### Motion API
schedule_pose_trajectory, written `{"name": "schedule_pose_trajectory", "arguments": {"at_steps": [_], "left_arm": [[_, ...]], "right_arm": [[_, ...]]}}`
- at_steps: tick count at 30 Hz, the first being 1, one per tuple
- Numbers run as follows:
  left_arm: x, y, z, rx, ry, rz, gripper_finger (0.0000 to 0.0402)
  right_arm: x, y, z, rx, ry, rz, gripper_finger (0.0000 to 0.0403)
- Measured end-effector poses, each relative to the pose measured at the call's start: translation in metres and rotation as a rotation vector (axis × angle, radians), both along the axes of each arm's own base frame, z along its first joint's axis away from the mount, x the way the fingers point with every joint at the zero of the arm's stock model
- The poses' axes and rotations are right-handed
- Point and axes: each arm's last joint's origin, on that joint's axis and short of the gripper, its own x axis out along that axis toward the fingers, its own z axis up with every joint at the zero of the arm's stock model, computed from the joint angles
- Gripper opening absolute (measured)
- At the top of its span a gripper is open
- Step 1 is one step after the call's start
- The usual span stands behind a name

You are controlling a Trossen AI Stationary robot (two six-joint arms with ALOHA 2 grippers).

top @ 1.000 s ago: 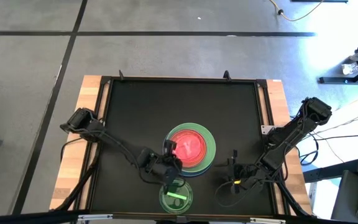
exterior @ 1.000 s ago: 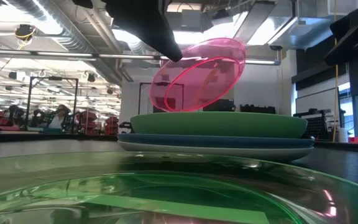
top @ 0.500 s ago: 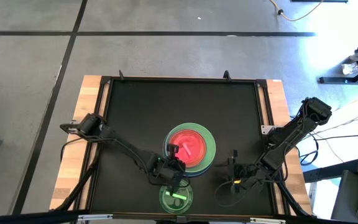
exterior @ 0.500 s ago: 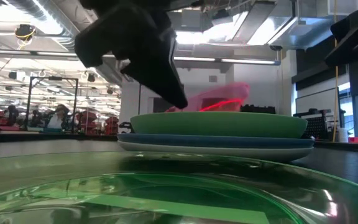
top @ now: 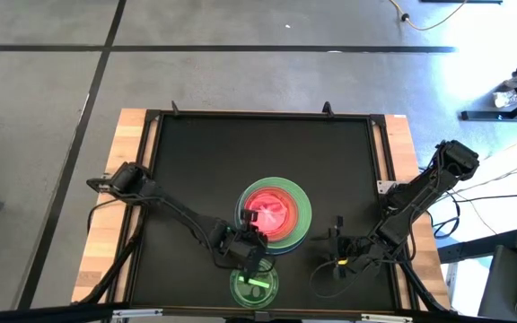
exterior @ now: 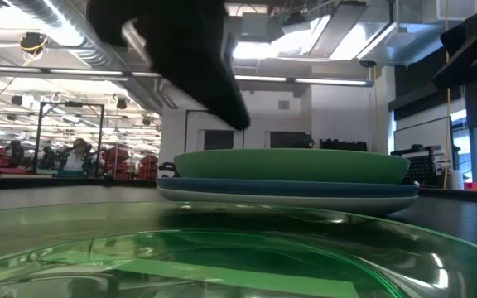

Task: Stack plastic plates
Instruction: Stack the green plate on top of the red plate

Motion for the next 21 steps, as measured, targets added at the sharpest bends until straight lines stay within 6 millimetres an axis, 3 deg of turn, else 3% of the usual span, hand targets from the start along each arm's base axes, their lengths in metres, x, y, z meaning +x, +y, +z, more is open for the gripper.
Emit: {"name": "schedule_pose_trajectory", "arguments": {"at_steps": [8, 21], "left_arm": [[-0.009, -0.03, 0.025, -0.009, -0.022, -0.074, 0.012], [-0.054, -0.097, 0.028, -0.015, -0.029, -0.26, 0.0104]], "right_arm": [[0.0, 0.0, 0.0, 0.005, 0.0, -0.003, 0.0154], [0.0, 0.0, 0.0, 0.006, 0.0, -0.004, 0.0154]]}}
